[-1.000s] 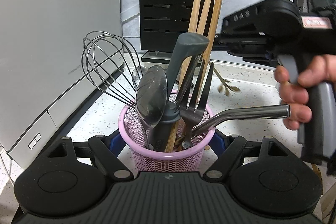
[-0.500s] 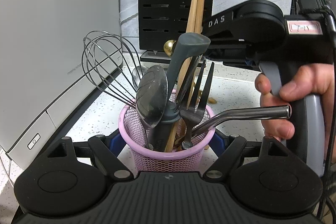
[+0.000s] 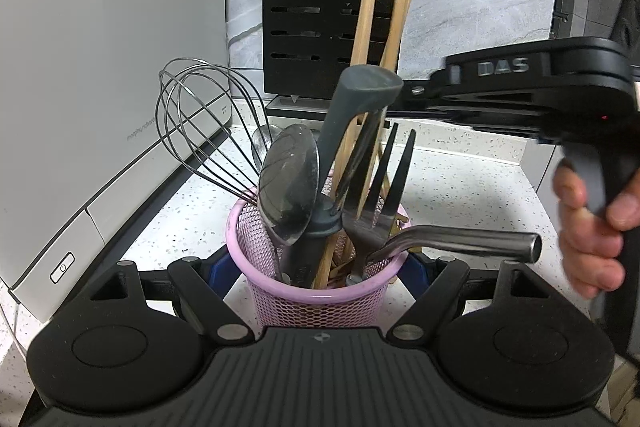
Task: Organize utensils
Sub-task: 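Lift the gold spoon with the right gripper and carry it over the pink cup, then lower the gold spoon into the pink cup and open the right gripper, then move the open right gripper down to the wooden spatula and grasp it, then lift the wooden spatula with the right gripper and carry it over the pink cup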
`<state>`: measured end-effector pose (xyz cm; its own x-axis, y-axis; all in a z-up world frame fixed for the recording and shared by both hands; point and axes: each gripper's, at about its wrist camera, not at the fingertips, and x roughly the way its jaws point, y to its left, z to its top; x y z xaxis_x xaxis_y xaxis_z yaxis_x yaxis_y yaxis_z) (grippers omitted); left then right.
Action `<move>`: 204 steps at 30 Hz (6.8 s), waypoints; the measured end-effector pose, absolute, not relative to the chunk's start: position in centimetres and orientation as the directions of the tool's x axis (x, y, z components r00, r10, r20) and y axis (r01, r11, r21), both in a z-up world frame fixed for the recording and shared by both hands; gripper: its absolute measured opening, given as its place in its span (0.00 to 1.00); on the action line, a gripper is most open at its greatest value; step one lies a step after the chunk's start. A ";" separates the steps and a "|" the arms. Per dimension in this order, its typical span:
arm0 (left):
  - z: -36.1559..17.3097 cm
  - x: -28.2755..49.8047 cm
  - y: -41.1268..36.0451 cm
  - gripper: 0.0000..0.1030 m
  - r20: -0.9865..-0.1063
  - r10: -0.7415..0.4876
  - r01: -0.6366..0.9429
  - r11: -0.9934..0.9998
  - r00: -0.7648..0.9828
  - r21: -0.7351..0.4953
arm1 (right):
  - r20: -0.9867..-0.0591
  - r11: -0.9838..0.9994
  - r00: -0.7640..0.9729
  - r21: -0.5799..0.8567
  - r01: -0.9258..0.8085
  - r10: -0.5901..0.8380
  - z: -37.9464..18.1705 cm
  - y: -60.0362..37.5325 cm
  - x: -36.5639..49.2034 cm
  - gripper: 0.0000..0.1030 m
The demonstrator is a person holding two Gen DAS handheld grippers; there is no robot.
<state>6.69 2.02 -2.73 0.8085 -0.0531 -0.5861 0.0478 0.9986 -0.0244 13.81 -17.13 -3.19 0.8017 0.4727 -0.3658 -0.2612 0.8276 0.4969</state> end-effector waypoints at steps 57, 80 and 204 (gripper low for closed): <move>-2.7 6.7 3.5 0.91 -0.602 -0.100 0.062 0.995 0.792 -0.084 | -0.202 0.831 0.810 0.032 -0.556 0.550 -1.3 -15.1 7.5 0.00; -2.7 6.7 3.6 0.90 -0.596 -0.104 0.062 0.994 0.797 -0.091 | -0.420 0.819 0.723 0.091 -0.567 0.548 -3.1 -14.4 9.6 0.04; -3.1 7.4 1.1 0.89 -0.571 -0.095 0.077 0.995 0.816 -0.055 | -0.565 0.533 0.575 0.809 0.248 0.592 -12.9 -39.7 1.3 0.08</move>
<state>7.36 1.09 -3.10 0.8156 -0.0951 -0.5708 0.0772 0.9955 -0.0554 1.28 -39.66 -12.90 0.5749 0.5915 -0.5653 0.2476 0.5327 0.8093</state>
